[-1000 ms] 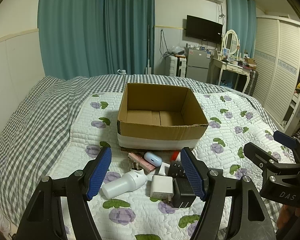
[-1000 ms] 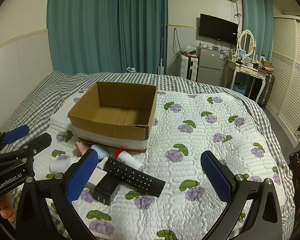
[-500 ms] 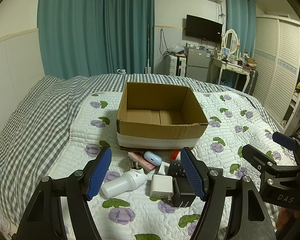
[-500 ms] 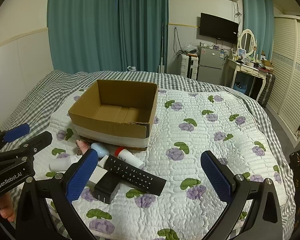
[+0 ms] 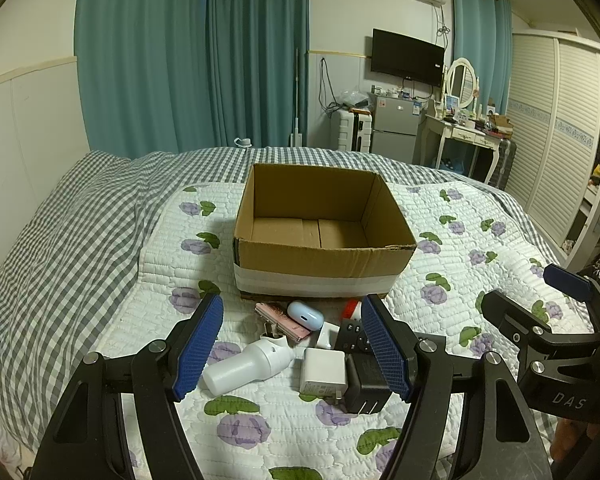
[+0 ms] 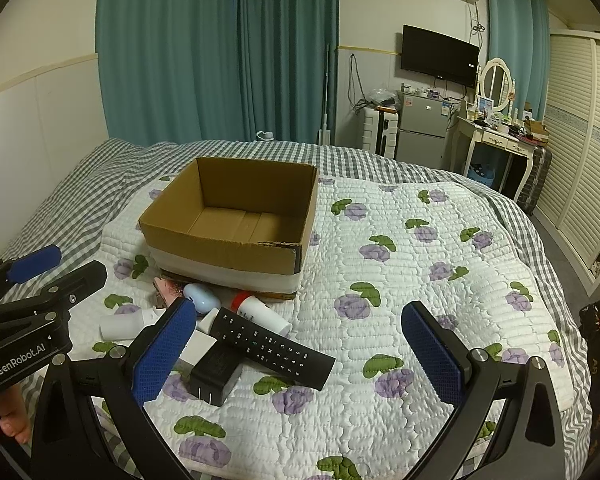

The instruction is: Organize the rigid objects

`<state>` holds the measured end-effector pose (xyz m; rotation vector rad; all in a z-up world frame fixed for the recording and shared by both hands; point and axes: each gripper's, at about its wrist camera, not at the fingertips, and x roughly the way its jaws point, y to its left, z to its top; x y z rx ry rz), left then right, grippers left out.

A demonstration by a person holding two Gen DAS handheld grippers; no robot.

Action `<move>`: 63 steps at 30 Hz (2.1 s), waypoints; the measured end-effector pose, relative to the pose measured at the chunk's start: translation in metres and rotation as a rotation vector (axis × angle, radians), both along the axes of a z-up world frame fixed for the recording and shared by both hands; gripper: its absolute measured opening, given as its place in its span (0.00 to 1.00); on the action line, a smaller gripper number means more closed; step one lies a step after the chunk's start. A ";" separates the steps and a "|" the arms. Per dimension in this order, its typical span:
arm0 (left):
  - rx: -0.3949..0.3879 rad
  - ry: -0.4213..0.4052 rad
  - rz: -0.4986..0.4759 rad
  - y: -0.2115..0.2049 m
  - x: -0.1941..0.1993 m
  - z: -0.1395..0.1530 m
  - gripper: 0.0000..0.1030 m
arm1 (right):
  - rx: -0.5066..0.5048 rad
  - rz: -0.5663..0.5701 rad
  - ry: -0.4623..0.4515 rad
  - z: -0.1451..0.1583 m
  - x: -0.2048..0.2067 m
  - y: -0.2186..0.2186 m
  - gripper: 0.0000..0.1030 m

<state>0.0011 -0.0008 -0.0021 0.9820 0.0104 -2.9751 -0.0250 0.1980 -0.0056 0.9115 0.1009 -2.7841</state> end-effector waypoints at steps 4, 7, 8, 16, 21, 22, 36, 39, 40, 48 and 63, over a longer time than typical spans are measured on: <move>0.000 -0.001 0.000 0.000 0.000 0.000 0.72 | 0.000 0.000 0.001 0.000 0.000 0.000 1.00; -0.001 -0.001 0.000 0.000 0.000 0.000 0.72 | 0.001 0.000 -0.002 -0.001 0.000 0.000 1.00; 0.000 0.001 0.000 0.000 0.001 0.000 0.72 | 0.002 0.001 -0.003 -0.001 0.000 -0.001 1.00; 0.000 0.000 0.000 0.000 0.000 -0.003 0.72 | 0.002 0.003 -0.002 -0.001 0.000 -0.001 1.00; -0.001 0.000 0.000 0.000 0.000 -0.003 0.72 | 0.003 0.003 -0.002 0.000 0.000 -0.002 1.00; 0.000 0.000 0.000 0.000 0.000 -0.002 0.72 | 0.003 0.004 -0.001 -0.001 0.001 -0.002 1.00; -0.009 0.004 0.006 0.001 0.002 -0.001 0.72 | -0.001 0.017 0.008 0.005 0.004 -0.003 1.00; -0.016 0.004 0.011 0.002 0.004 0.002 0.72 | -0.005 0.023 0.012 0.007 0.005 -0.002 1.00; -0.018 0.003 0.014 0.003 0.004 0.003 0.72 | -0.007 0.026 0.014 0.008 0.005 -0.001 1.00; -0.029 -0.026 0.049 0.002 0.000 -0.001 0.72 | 0.005 0.058 0.020 0.012 0.002 0.005 1.00; -0.051 -0.188 0.081 0.000 -0.028 -0.064 0.72 | 0.169 0.321 -0.180 -0.050 -0.055 -0.002 0.94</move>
